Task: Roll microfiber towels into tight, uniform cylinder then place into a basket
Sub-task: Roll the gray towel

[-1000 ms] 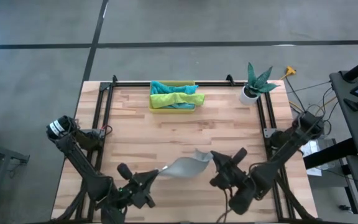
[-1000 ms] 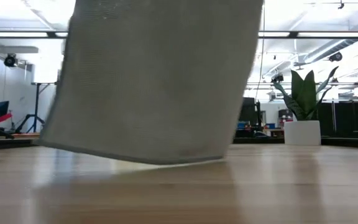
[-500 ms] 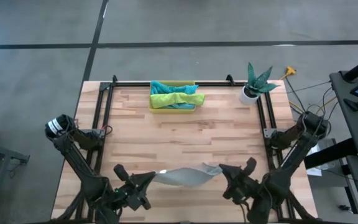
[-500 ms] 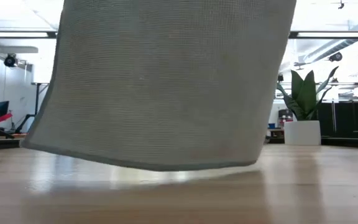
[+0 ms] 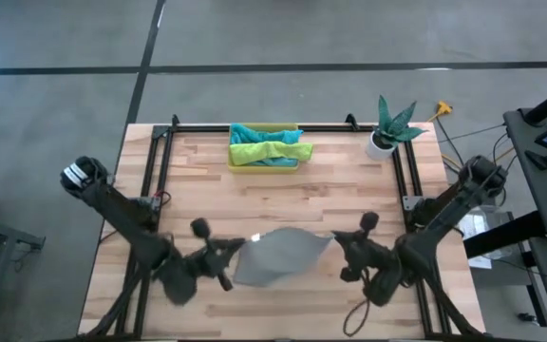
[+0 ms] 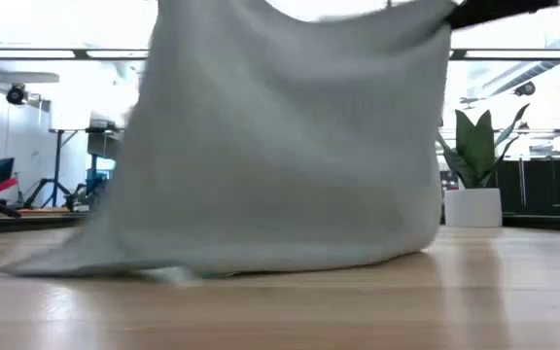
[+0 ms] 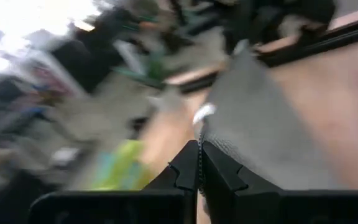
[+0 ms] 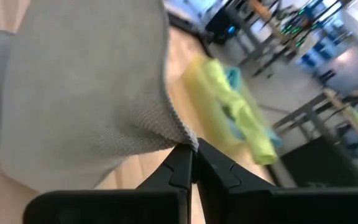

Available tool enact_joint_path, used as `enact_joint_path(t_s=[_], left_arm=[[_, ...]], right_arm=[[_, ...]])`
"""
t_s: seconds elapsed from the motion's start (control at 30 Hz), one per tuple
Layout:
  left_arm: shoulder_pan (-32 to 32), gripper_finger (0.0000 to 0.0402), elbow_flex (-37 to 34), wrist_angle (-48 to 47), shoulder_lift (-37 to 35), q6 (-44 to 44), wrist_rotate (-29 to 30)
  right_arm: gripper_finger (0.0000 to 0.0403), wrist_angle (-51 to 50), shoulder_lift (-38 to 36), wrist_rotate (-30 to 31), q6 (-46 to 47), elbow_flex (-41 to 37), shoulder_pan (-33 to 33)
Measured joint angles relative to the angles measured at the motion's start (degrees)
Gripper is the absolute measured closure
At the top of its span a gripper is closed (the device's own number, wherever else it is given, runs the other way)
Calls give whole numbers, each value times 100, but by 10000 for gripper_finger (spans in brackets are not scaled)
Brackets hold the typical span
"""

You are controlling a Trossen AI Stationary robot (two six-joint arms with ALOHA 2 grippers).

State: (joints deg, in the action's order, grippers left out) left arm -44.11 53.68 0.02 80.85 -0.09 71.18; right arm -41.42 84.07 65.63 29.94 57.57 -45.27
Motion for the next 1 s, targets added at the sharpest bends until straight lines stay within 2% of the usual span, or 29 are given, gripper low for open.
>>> enact_joint_path(t_s=[0.07,0.13,0.23,0.3,0.37,0.5,0.63,0.73,1.0], left_arm=[[317,402,-213,143,-248,-164,-881],[501,401,-408,149,-429,-346,-1219],[486,401,-641,146,-648,-533,-989],[333,402,-773,147,-805,-594,-669],[124,401,-850,143,-930,-699,-131],[-316,401,-917,103,-980,-796,1036],[-401,402,-921,100,-962,-858,1231],[-272,402,-925,102,-959,-858,1411],[97,401,-936,110,-723,-814,1514]], right_arm=[[394,502,-102,-348,-390,-201,193],[394,1217,-190,-817,-970,-419,392],[394,2212,-279,-1531,-1839,-752,637],[394,2778,-353,-1638,-2319,-926,748],[394,3040,-444,-1162,-2609,-1048,840],[394,2880,-609,858,-2473,-1339,913],[394,2919,-722,1463,-2368,-1709,904],[395,3094,-736,2328,-2313,-1932,908],[395,3093,-713,2453,-2356,-2040,931]])
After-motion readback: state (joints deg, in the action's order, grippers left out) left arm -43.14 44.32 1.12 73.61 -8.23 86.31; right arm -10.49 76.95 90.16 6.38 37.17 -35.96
